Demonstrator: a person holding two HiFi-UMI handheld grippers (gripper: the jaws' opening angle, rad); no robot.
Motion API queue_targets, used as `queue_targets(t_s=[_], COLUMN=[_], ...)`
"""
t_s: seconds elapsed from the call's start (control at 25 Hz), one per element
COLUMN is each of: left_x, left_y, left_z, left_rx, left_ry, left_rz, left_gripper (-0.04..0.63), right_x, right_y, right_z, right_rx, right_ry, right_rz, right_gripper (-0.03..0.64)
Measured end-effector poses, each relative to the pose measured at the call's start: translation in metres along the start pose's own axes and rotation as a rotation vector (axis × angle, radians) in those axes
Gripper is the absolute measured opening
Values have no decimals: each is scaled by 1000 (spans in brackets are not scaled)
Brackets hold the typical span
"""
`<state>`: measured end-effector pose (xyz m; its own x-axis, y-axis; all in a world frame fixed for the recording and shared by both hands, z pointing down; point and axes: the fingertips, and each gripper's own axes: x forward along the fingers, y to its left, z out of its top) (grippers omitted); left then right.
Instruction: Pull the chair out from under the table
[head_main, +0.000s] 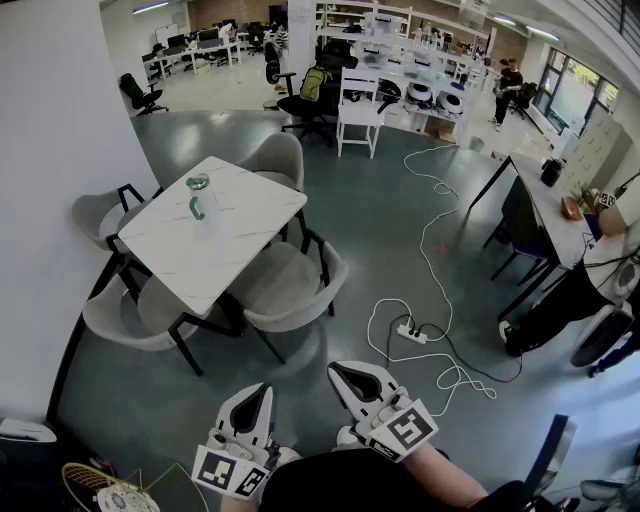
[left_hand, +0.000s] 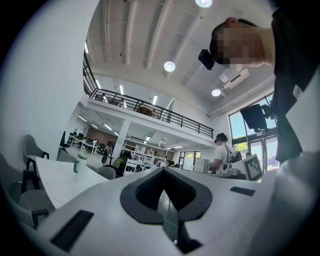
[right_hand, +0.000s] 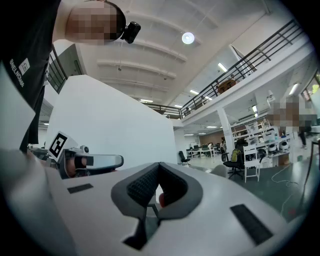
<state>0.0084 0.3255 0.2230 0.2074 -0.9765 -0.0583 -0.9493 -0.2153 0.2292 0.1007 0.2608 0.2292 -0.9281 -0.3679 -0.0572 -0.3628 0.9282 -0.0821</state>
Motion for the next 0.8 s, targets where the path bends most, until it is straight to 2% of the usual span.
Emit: queue_targets(t_s=[0.16, 0.8], left_x=[9, 45], left_y=[-8, -13], left_z=[-3, -23], left_rx=[24, 50], left_ry=[10, 48], left_rz=[-40, 29], left_gripper=[5, 5], right_x=[-2, -6], right_y=[-9, -42], right_z=[-2, -7], right_rx=[8, 25], right_ry=[-11, -23], right_rz=[-14, 49], right_gripper=[12, 12])
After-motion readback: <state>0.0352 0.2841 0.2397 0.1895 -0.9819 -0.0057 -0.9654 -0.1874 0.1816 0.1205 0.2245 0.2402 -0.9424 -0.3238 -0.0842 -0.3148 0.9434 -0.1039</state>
